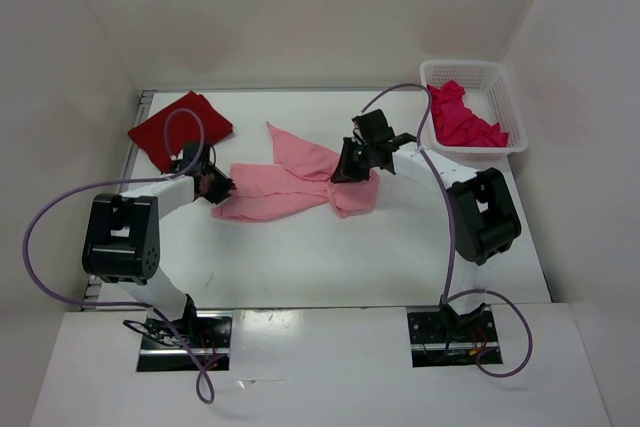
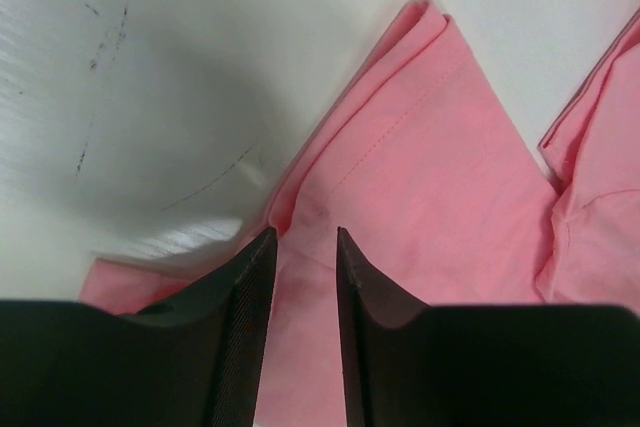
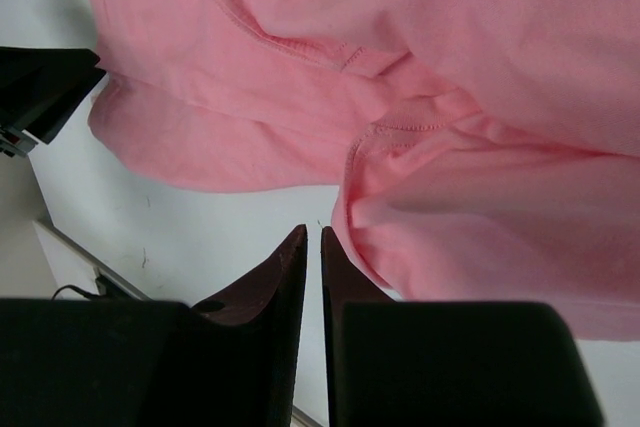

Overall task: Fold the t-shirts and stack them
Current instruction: Flatten out the tshirt

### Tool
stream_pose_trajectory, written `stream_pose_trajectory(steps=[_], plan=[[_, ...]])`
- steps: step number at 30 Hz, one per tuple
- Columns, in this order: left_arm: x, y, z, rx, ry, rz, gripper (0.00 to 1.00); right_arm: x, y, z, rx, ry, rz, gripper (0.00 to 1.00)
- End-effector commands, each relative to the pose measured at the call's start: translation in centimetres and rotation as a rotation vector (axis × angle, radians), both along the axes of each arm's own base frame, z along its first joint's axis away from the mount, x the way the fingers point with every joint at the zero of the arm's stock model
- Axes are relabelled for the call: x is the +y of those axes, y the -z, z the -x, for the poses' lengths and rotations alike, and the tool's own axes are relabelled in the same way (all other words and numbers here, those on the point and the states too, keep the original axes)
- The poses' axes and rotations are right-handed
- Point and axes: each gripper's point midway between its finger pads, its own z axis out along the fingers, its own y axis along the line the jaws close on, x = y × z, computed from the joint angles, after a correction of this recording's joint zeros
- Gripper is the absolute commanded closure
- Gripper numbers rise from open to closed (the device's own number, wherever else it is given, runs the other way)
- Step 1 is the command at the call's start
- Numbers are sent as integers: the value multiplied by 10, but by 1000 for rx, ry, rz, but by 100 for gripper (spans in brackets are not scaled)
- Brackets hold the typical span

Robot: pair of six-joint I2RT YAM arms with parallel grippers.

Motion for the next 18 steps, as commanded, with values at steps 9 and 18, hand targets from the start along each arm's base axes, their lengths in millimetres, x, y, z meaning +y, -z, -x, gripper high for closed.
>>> stream_pose_trajectory(steps=[9,18], plan=[[6,-1,-19,-23,-21,8,71,7,-18,-4,-68,-33,-16,85],[4,-36,-36,-124,-5,14,93,12,-26,-34,-122,-17,16,64]])
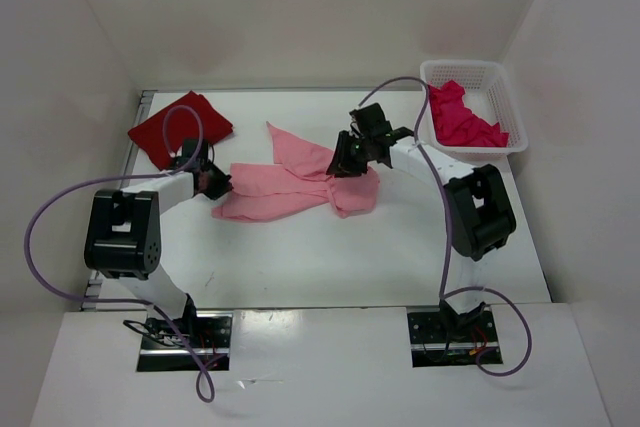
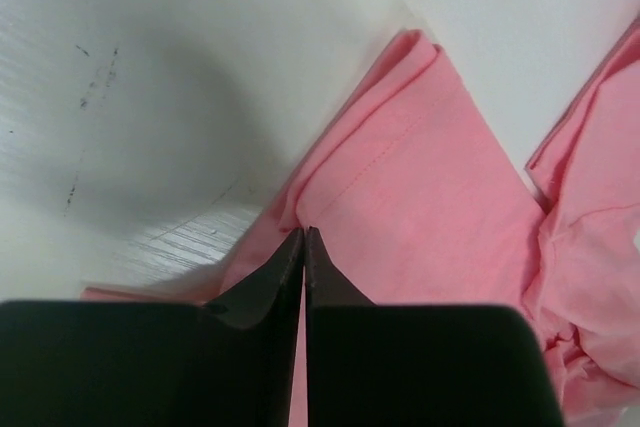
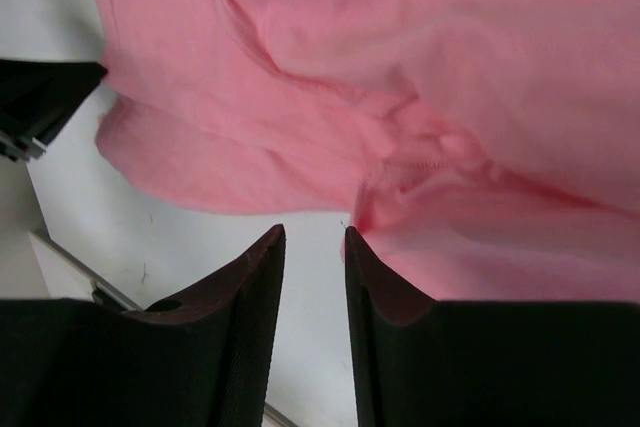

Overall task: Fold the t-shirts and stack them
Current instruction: Flatten out the tshirt

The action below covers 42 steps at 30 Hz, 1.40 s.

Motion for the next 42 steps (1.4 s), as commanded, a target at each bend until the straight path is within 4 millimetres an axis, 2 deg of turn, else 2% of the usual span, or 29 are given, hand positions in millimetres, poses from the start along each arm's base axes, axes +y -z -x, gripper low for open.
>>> stream_pose_trajectory(steps=[1,2,4,8,9,11,12,13,14,16,17,18,19,20,21,23,24,28,29,30,32,33,34,35,38,42], plan=[[2,-46,-25,-146,4,-7,96,11,-17,-28,-85,-7,17,64],[2,-51,-26,-157,4,-7,98,13,-26,-39,-117,-7,24,62],[7,-61,-27,-183,1,-15,100,13,-28,-50,-134,-10,54,61],[5,-75,-27,-221,16,-14,100,18,-18,-54,-149,-57,117,61],[6,-79,-27,-230,16,-5,100,25,-18,-50,-149,-83,124,61],[3,-85,-26,-242,29,9,100,33,-3,-41,-123,-146,164,61],[0,-86,-26,-242,36,29,100,40,-3,-40,-133,-165,177,61],[-2,-88,-23,-247,43,37,100,53,1,-30,-128,-210,187,61],[-5,-96,-22,-267,53,47,100,56,15,-25,-102,-230,221,61],[-8,-93,-13,-259,68,63,100,75,19,-18,-117,-283,235,61],[-10,-95,-8,-261,74,69,100,76,30,-17,-101,-286,262,61],[-10,-96,-5,-262,74,69,100,76,25,-24,-126,-271,268,61],[-10,-89,3,-240,73,70,100,81,32,-22,-128,-279,277,58],[-10,-90,8,-239,80,64,100,84,31,-28,-150,-269,276,56],[-11,-94,8,-249,86,70,100,84,27,-32,-164,-261,278,55],[-13,-88,18,-230,94,81,100,85,24,-46,-192,-221,299,52],[-16,-93,19,-244,113,84,100,86,29,-48,-199,-214,322,52],[-19,-94,30,-237,136,94,100,79,22,-64,-249,-154,376,51],[-19,-98,30,-249,137,93,100,82,22,-62,-255,-157,384,51],[-19,-92,35,-228,135,95,100,80,22,-63,-260,-148,395,51],[-19,-94,37,-238,136,94,100,80,17,-63,-282,-135,415,51],[-19,-89,42,-219,135,95,100,80,22,-63,-279,-145,425,51],[-19,-92,42,-228,135,95,100,79,34,-62,-253,-153,443,49],[-19,-88,44,-219,135,95,100,85,36,-61,-242,-182,427,49],[-21,-88,44,-220,148,96,100,88,57,-52,-194,-214,448,49],[-21,-84,42,-206,147,97,100,91,62,-45,-182,-232,446,49]])
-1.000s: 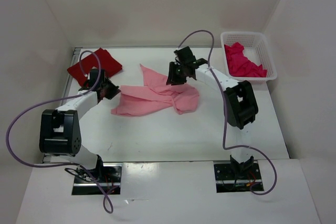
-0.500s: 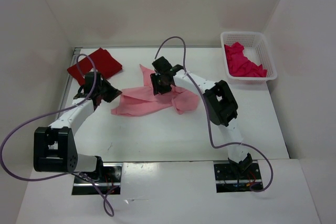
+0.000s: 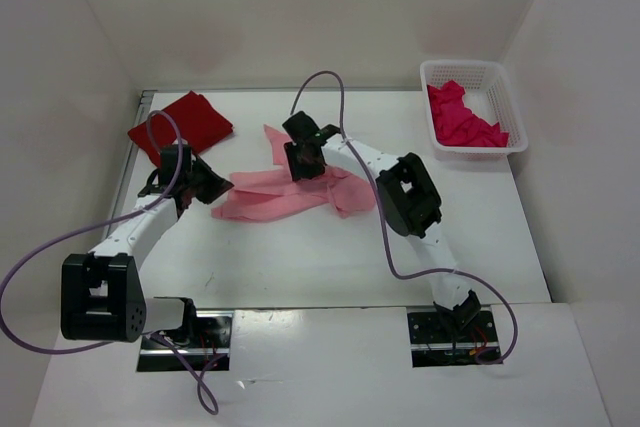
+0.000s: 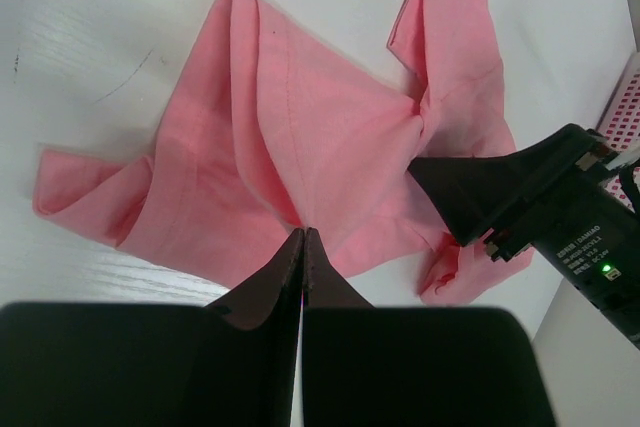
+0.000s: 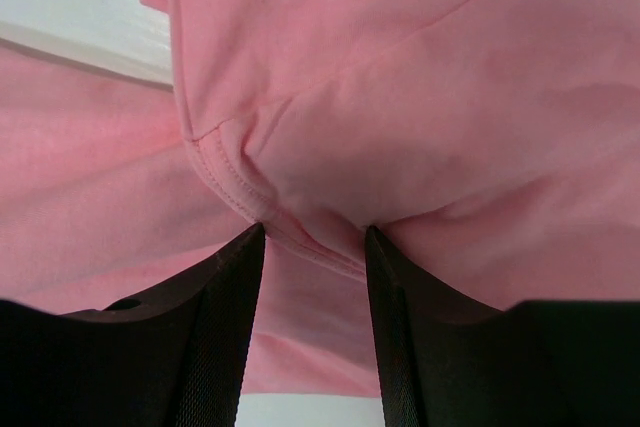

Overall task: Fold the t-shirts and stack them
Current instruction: Flatten out the tshirt

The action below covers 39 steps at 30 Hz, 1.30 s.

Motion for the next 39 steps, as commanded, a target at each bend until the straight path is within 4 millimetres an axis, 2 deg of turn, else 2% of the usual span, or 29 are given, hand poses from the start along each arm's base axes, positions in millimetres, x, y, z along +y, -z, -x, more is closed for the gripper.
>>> stream_pose_trajectory(steps=[1,3,5,6,8,10,11,13,16,17,18,20,21,22,23,24,25,26,27,28,29,31,33,34,35,36,37,38,39], plan=[[1,-3,-1,-22,24,-12,100,7,-4,5,-6,-20,12,49],[-1,1,-3,-13,31,-6,100,7,-10,0,-30,-12,7,48],[-1,-3,-5,-22,31,-6,100,3,-5,-2,-40,-7,35,48],[-2,-4,-7,-24,38,0,100,1,-9,-7,-60,6,45,52],[-2,-9,-10,-34,38,0,100,2,-2,-11,-62,12,57,72],[-1,-10,-14,-37,30,-7,100,1,-12,-18,-91,40,59,93],[0,-15,-16,-46,37,-15,100,1,-15,-21,-105,47,61,96],[2,-23,-23,-64,32,-31,100,-4,-42,-32,-168,85,75,99],[2,-37,-38,-98,32,-32,100,-20,-96,-47,-258,147,57,99],[2,-52,-52,-131,31,-33,100,-34,-112,-56,-277,178,44,99],[5,-60,-58,-148,39,-60,100,-44,-142,-59,-310,206,-2,99],[8,-78,-67,-183,40,-86,100,-62,-173,-66,-325,234,-78,99],[19,-94,-75,-220,20,-98,100,-93,-196,-78,-353,283,-120,99],[26,-99,-77,-230,2,-101,100,-102,-202,-82,-337,296,-181,99],[30,-104,-76,-243,2,-90,100,-117,-205,-88,-327,320,-210,99],[37,-105,-76,-243,-10,-86,100,-154,-200,-102,-307,388,-227,99],[52,-109,-73,-247,-42,-85,100,-168,-195,-107,-284,411,-255,99],[57,-109,-68,-243,-56,-87,100,-177,-179,-109,-234,428,-282,98],[62,-109,-65,-246,-61,-98,100,-202,-173,-118,-233,483,-290,94],[69,-100,-59,-219,-80,-97,100,-212,-160,-125,-226,512,-291,88],[67,-99,-54,-220,-73,-92,100,-222,-155,-126,-216,539,-290,74],[70,-91,-47,-206,-83,-91,100,-241,-139,-123,-181,590,-237,63],[71,-78,-41,-175,-84,-81,100,-239,-147,-115,-203,547,-209,55],[70,-82,-41,-185,-84,-83,100,-226,-166,-103,-236,513,-209,53],[70,-78,-40,-182,-84,-82,100,-218,-156,-90,-218,494,-203,53],[70,-78,-40,-182,-84,-82,100,-207,-158,-79,-212,473,-222,52],[68,-78,-38,-188,-81,-69,100,-184,-158,-65,-200,418,-234,55],[66,-73,-36,-177,-73,-61,100,-171,-149,-48,-171,381,-237,63],[66,-75,-37,-188,-73,-62,100,-155,-143,-34,-134,331,-255,79]])
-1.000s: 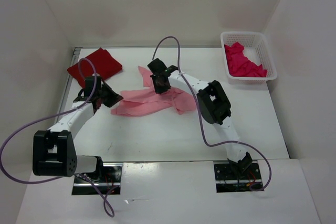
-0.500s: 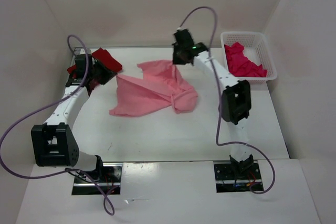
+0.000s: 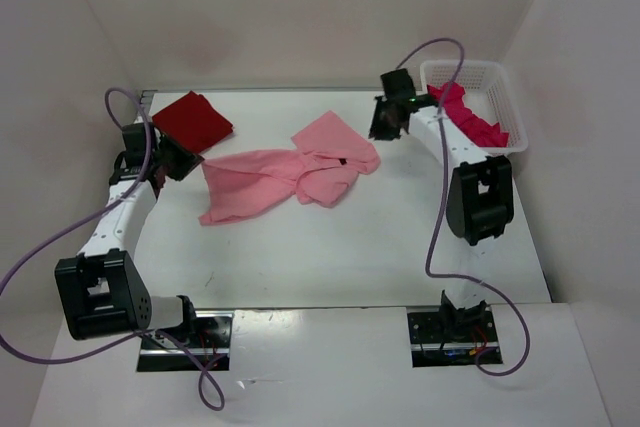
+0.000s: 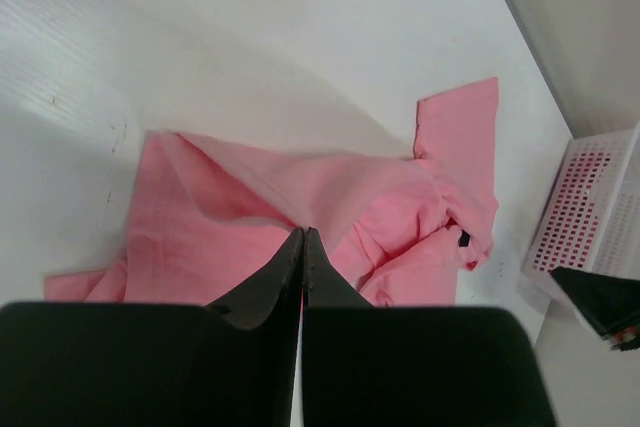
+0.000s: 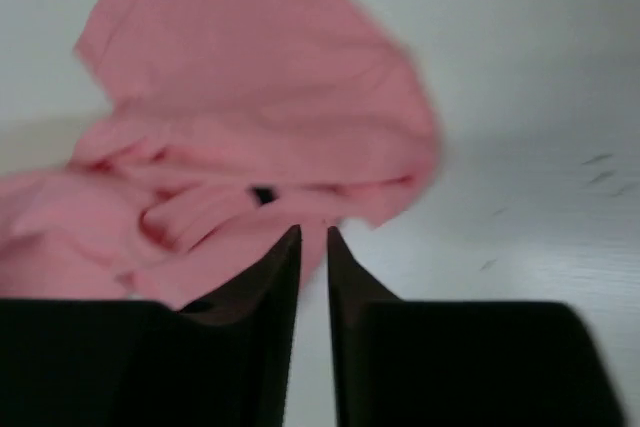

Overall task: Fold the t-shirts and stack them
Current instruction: Flatten out the tshirt

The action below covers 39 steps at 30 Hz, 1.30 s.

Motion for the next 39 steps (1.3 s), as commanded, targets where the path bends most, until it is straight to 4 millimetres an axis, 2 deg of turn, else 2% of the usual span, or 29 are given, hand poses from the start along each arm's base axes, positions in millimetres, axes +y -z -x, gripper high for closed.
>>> stream_pose_trajectory(steps=[1,3,4,6,7,8,9,10,11,12,13,15,19,22,23,25,26,27,28,29,30,31,32,33,34,35,37,38,39], plan=[[-4,-9,2,-47,22,5,100,85,-23,53,-36,-235,-84,85],[-4,-6,2,-49,22,5,100,112,-17,73,-16,-284,-109,92],[-5,-5,0,-50,29,10,100,134,-6,87,-2,-338,-106,92],[-5,-2,0,-41,29,12,100,157,-5,99,4,-365,-128,87],[-4,0,-3,-41,29,12,100,167,1,102,7,-385,-127,73],[-6,0,-2,-42,36,17,100,183,4,110,10,-412,-135,65],[-6,3,-3,-33,36,19,100,189,19,115,40,-426,-122,59],[-5,1,-4,-43,37,17,100,197,16,110,22,-430,-116,51],[-10,2,-4,-44,55,10,100,202,20,109,23,-432,-106,48],[-18,2,-4,-44,74,10,100,209,37,111,56,-442,-89,46],[-20,5,-5,-34,76,7,100,212,32,99,26,-424,-78,45],[-23,4,-6,-43,86,5,100,212,38,88,18,-389,-59,42],[-26,7,-4,-35,95,13,100,205,66,66,48,-292,41,42],[-26,7,-4,-35,95,13,100,201,74,58,49,-253,82,47],[-26,7,-4,-35,95,13,100,203,75,56,48,-253,81,49],[-27,6,-6,-36,104,19,100,206,69,51,38,-253,75,69],[-27,6,-6,-36,104,19,100,203,71,50,42,-242,94,79],[-27,2,-7,-45,104,18,100,197,69,47,44,-228,104,94],[-27,2,-7,-45,104,18,100,190,49,43,16,-210,95,99],[-27,-2,-9,-54,104,16,100,187,38,47,4,-217,94,99],[-26,-5,-13,-60,104,15,100,170,40,53,20,-199,103,99],[-24,-8,-15,-68,95,7,100,155,-5,50,-60,-181,51,99],[-23,-16,-19,-86,95,3,100,136,0,61,-36,-168,56,99],[-22,-17,-22,-85,88,-2,100,125,-9,68,-36,-187,38,99],[-21,-21,-24,-96,88,-4,100,98,-34,69,-67,-159,9,99],[-21,-22,-27,-95,83,4,100,80,-22,80,-19,-152,20,99],[-18,-36,-35,-125,74,-8,100,46,-19,89,2,-127,41,99],[-18,-44,-37,-142,74,-11,100,13,-11,99,32,-68,42,99],[-16,-49,-39,-149,67,-17,100,0,-6,104,45,-58,23,99]])
